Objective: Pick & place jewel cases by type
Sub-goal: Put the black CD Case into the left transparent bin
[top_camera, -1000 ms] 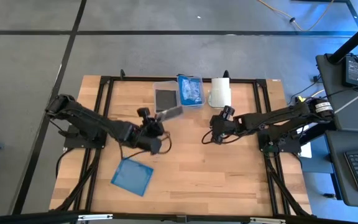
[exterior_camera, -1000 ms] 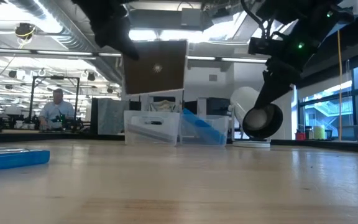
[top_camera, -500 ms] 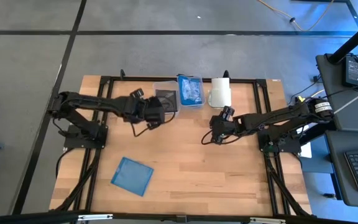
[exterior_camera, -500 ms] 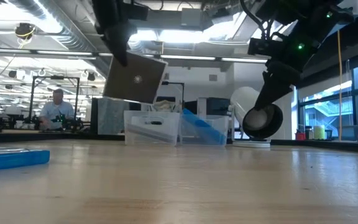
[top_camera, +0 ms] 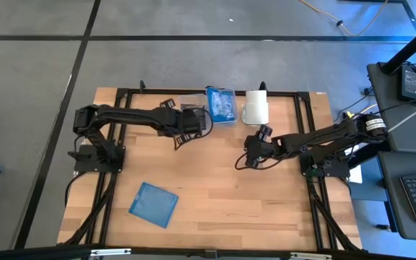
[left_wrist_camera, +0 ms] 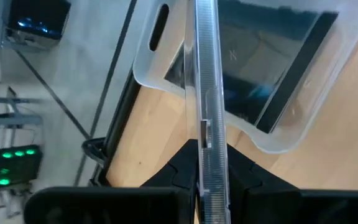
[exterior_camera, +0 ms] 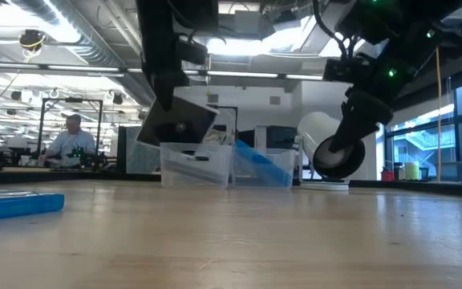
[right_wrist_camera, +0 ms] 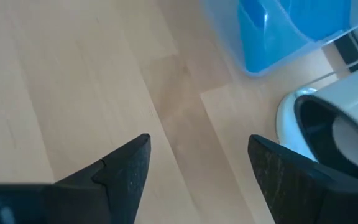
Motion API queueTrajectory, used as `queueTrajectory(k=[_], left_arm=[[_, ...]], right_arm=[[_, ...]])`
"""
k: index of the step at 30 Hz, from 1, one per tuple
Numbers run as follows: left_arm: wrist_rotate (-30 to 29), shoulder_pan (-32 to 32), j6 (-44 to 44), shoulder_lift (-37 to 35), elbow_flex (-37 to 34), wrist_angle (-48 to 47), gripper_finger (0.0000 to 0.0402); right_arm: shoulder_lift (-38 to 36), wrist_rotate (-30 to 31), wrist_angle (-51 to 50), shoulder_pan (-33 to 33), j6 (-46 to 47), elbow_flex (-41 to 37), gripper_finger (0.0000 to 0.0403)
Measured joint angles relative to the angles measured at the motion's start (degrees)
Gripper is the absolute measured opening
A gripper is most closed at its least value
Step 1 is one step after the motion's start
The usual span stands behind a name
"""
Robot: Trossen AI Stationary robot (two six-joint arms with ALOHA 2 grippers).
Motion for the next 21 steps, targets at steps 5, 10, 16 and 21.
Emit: queueTrajectory(k=[5, 10, 16, 21], left_arm=[[-2.2, -0.4, 2.1, 1.0, 0.0, -0.1, 0.0031], [-6.8, -1.3, 3.1, 0.5, 0.1, -1.2, 0.0031], [-23.6, -5.5, 5.9, 0.4, 0.6, -3.4, 0.0031], [-36.7, -10.7, 8.6, 0.5, 0.6, -1.1, 0.0031]], right_arm=[[0.0, -0.9, 8.4, 0.0, 0.4, -4.5, 0.0273], [0.0, -6.8, 22.5, 0.0, 6.6, -8.9, 0.0273], [0.1, -9.6, 43.0, 0.0, 9.9, -12.3, 0.0273], [1.5, -9.1, 61.7, 0.0, 2.7, -12.7, 0.0273]])
